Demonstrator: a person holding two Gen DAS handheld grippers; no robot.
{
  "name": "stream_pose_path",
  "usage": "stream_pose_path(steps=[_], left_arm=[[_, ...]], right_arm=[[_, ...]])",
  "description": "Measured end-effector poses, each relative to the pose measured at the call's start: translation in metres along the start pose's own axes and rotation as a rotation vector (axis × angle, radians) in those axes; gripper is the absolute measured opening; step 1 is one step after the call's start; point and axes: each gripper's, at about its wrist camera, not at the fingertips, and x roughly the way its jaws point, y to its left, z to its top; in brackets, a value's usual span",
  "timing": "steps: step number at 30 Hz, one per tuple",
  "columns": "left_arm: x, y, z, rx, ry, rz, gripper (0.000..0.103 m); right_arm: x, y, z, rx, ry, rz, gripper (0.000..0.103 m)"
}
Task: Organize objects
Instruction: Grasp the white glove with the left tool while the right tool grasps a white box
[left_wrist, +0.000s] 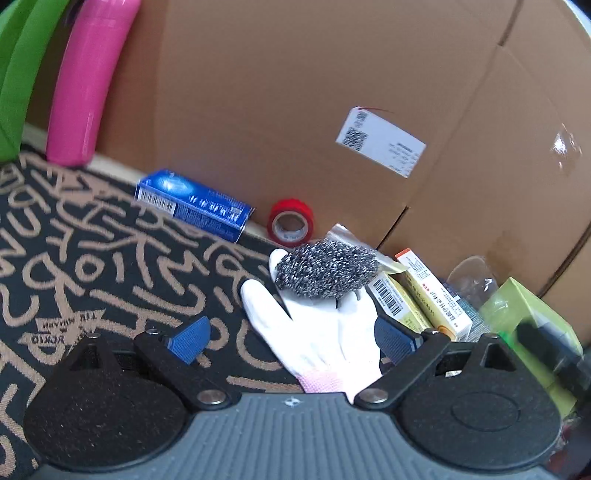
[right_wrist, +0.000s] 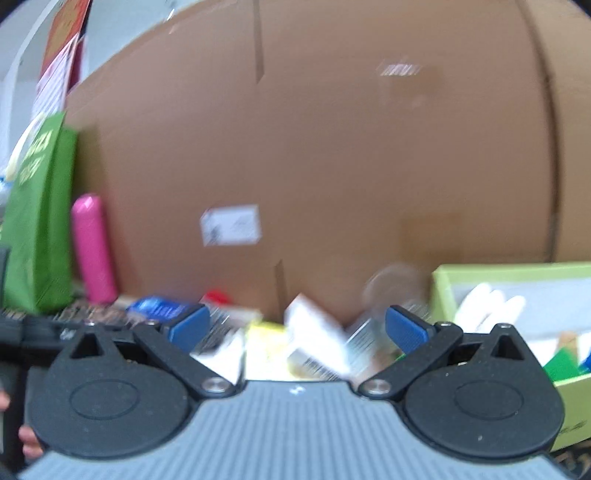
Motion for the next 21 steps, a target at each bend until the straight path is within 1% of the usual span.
stream_pose_path(steps=[3, 5, 6, 9, 12, 15, 17, 18, 20, 21], left_arm=[[-0.01, 0.006, 0.007, -0.042, -0.006, -0.048, 0.098], [-0.015, 0.005, 0.008, -0.037, -0.009, -0.067, 0.098], [-0.016, 0.003, 0.007, -0.027, -0.008, -0.07, 0.098], [-0.011, -0.002, 0.004, 0.001, 0.023, -0.066, 0.098], [0.004, -0.003, 0.0, 0.012, 0.091, -0.061, 0.098], [0.011, -0.012, -0.003, 0.1, 0.092, -0.052, 0.098], [0.018, -0.019, -0.005, 0.141, 0.101, -0.064, 0.098], [0.021, -0.022, -0.006, 0.16, 0.095, -0.053, 0.098], [0.027, -0.026, -0.007, 0.177, 0.081, -0.047, 0.098], [0.029, -0.025, -0.007, 0.166, 0.073, -0.055, 0.098]], right_arm=[[0.007, 0.007, -0.007, 0.006, 0.071, 0.061, 0.103], [0.013, 0.013, -0.009, -0.003, 0.119, 0.098, 0.103], [0.012, 0.015, -0.014, -0.01, 0.142, 0.102, 0.103], [0.026, 0.023, -0.023, -0.03, 0.212, 0.092, 0.102], [0.032, 0.023, -0.029, -0.008, 0.253, 0.09, 0.1], [0.039, 0.01, -0.03, 0.057, 0.273, 0.061, 0.1], [0.047, 0.002, -0.031, 0.105, 0.276, 0.04, 0.098], [0.052, -0.002, -0.031, 0.127, 0.283, 0.041, 0.098], [0.066, -0.009, -0.035, 0.173, 0.327, 0.006, 0.098], [0.069, -0.01, -0.035, 0.179, 0.33, 0.007, 0.097]])
